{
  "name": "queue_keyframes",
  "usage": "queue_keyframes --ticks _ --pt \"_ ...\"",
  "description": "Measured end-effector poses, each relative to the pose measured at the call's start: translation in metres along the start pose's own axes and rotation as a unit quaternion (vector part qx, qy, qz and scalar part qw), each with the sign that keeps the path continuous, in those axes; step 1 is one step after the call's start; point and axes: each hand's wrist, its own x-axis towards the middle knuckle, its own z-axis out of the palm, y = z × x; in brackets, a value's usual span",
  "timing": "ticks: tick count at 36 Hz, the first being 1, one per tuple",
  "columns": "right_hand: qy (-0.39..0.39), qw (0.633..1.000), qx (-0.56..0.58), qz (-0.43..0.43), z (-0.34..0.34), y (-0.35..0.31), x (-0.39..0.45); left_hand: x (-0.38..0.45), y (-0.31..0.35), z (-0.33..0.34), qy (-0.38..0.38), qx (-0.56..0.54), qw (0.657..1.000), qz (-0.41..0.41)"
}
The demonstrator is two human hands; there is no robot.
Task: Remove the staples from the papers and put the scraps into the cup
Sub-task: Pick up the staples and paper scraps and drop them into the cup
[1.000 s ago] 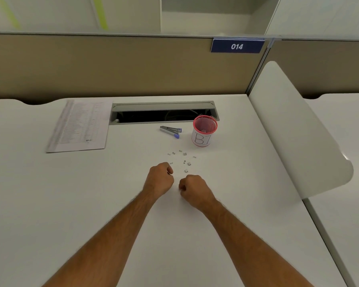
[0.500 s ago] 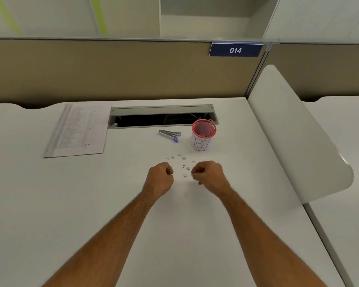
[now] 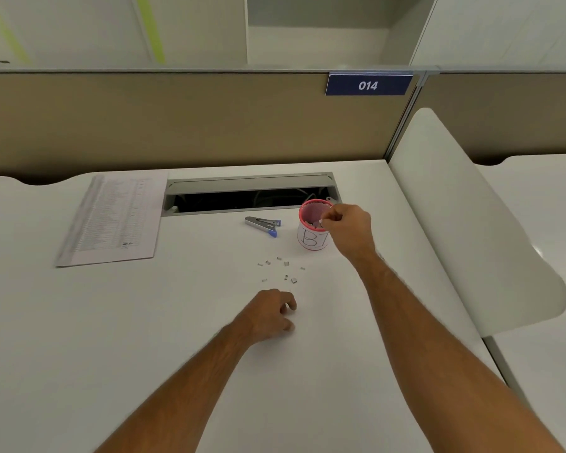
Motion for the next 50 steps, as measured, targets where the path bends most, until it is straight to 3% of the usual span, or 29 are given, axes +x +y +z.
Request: queue_keyframes --ticks 13,22,24,26,29,33,42,50 --pt "0.028 0.999 -0.040 -0.006 0.015 0.018 0.023 0.009 -0.008 0.003 0.007 0.001 1.000 0.020" --pt "0.074 0.994 -0.052 -0.059 0.019 0.019 -0.009 0.008 -0.011 -0.010 0.122 -0.052 0.991 -0.012" --pt "0.053 0.995 -0.043 -0.080 0.021 0.019 -0.022 0.008 -0.011 -0.014 0.138 -0.046 0.989 -0.017" --pt "-0.029 0.995 -0.042 -0.086 0.024 0.021 -0.038 0.008 -0.011 -0.018 0.146 -0.038 0.988 -0.022" --pt "-0.174 0.983 -0.038 -0.050 0.031 0.026 -0.062 0.006 -0.010 -0.021 0.154 -0.029 0.987 -0.029" --pt "-0.268 0.961 -0.069 -0.003 0.044 0.035 -0.088 0.002 -0.010 -0.021 0.160 -0.019 0.986 -0.041" --pt "-0.293 0.950 -0.110 0.006 0.058 0.045 -0.130 -0.009 -0.004 -0.014 0.172 -0.002 0.984 -0.045" --pt "-0.234 0.957 -0.168 -0.039 0.067 0.043 -0.146 -0.013 0.001 -0.007 0.179 -0.010 0.983 -0.035"
